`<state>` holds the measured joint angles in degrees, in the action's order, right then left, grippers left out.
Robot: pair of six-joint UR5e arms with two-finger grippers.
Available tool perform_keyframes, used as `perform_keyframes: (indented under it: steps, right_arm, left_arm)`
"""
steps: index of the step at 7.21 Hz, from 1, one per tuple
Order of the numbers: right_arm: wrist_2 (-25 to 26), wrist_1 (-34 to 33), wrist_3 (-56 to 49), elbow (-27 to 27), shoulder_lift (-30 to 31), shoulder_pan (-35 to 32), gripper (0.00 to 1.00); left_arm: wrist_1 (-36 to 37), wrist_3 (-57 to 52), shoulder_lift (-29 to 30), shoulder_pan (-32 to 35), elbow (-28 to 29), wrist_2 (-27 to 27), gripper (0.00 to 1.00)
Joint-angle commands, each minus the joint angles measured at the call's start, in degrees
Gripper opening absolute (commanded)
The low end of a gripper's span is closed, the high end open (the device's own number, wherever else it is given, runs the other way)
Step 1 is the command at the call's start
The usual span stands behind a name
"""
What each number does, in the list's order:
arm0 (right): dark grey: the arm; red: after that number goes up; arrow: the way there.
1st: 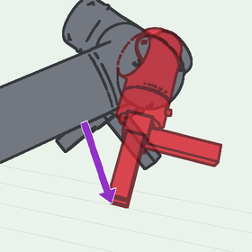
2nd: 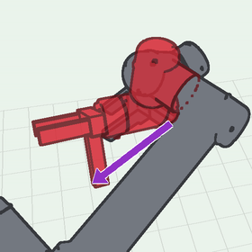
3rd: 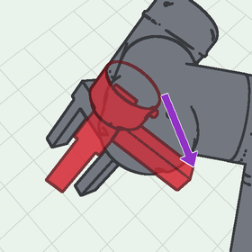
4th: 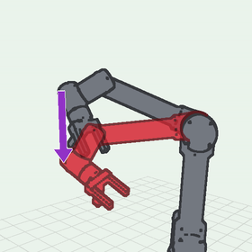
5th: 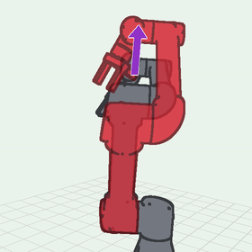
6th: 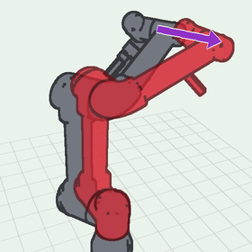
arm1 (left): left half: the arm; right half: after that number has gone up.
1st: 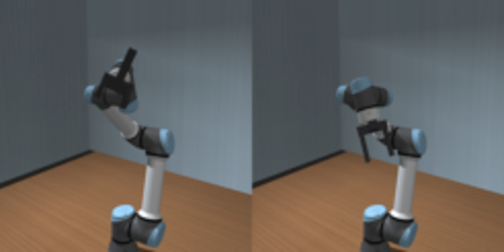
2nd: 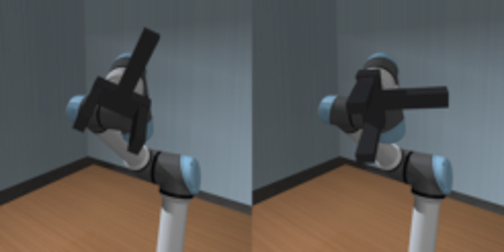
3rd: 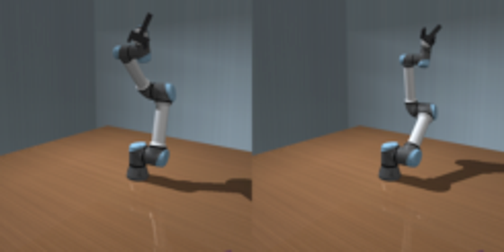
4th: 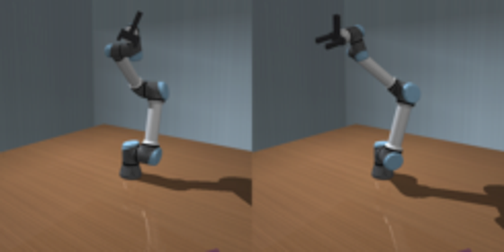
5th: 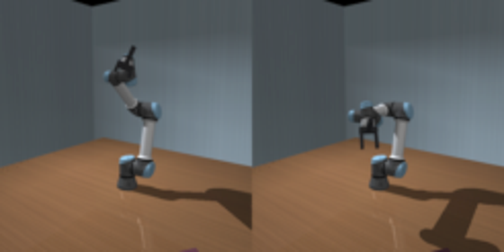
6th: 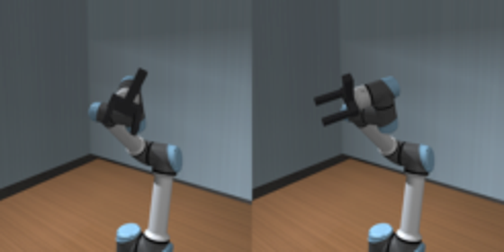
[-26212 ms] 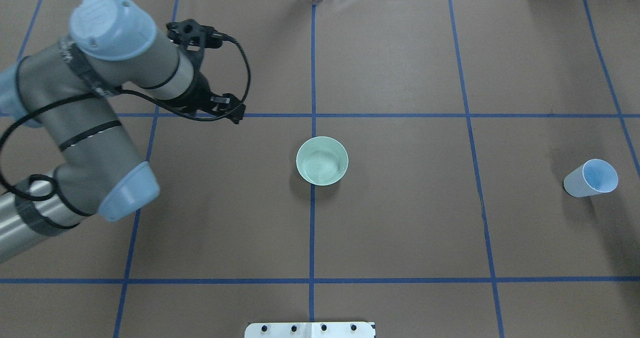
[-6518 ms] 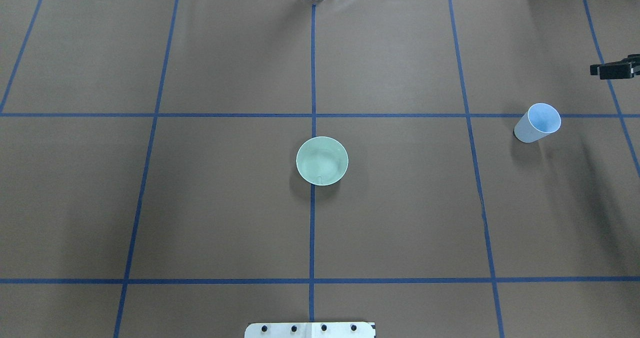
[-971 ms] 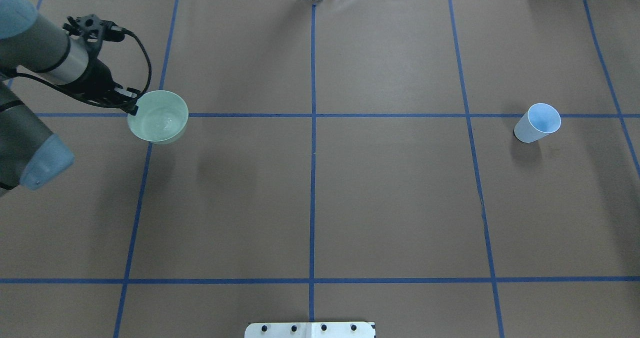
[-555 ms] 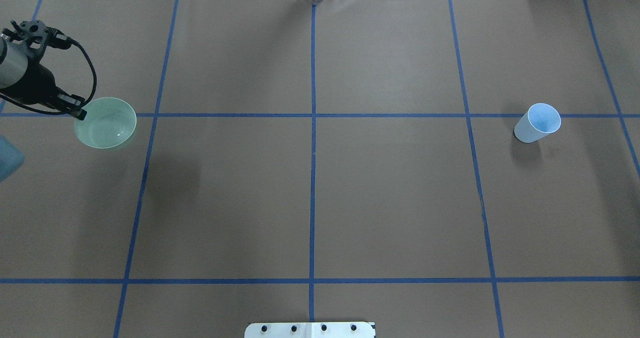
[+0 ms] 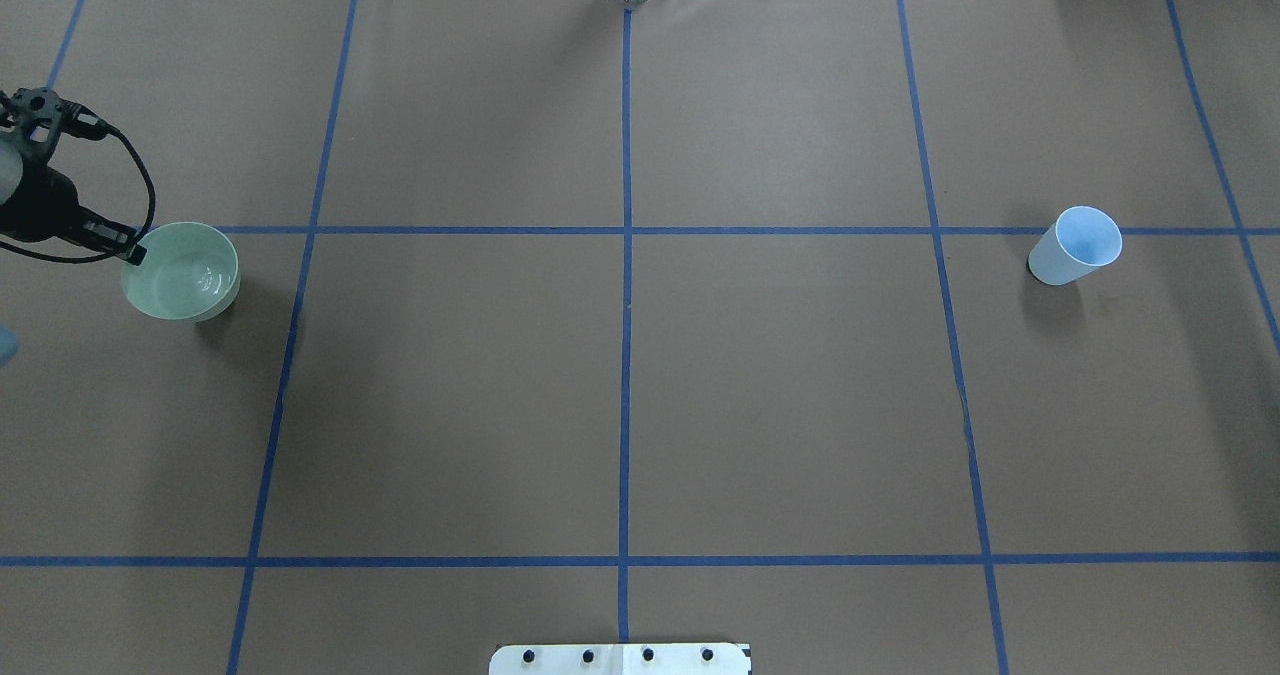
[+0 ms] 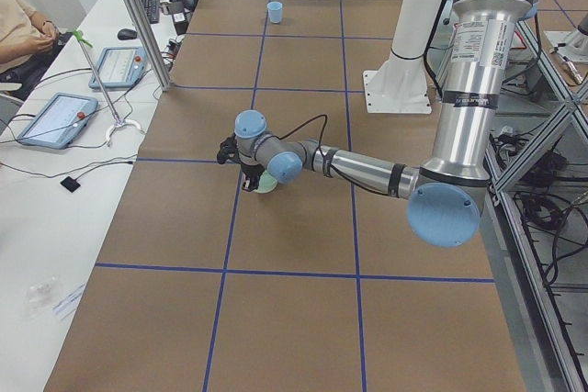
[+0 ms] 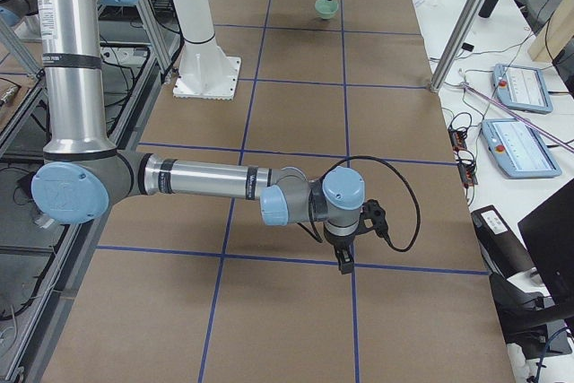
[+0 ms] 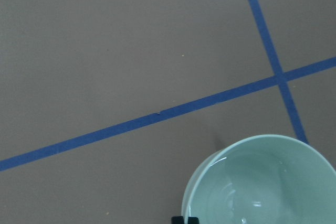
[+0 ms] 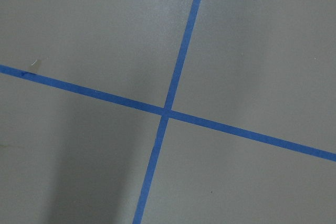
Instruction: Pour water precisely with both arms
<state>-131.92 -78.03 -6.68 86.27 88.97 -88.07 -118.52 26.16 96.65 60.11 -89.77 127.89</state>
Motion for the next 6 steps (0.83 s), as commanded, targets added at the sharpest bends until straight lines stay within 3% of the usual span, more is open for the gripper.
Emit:
perform_keyframes:
  steps: [1,2,3,4,6]
  right_arm:
    - [0.0,-0.02,0.0,0.21,0.07,0.0,1.0]
    - [0.0,0.07,0.0,0.3,-0.02,0.0,1.0]
    - [0.0,-0.02,0.0,0.3,0.07,0.0,1.0]
    - [0.0,0.07,0.0,0.3,0.07,0.0,1.0]
    - [0.0,0.07,0.0,0.04,0.15,0.0,1.0]
  left_arm:
    - [-7.14,0.12,-0.06,0.01,5.82,0.69,0.04]
    - [-7.25,0.03,0.03,0.7,5.75,0.95,0.8]
    - [-7.08,0.03,0.2,2.62,5.48,3.04,1.0]
    - [-6.56,-0.05,0.73,7.69,5.66,8.29,1.0]
    - [-6.2,-3.98,0.47,13.78,5.57,10.53,1.0]
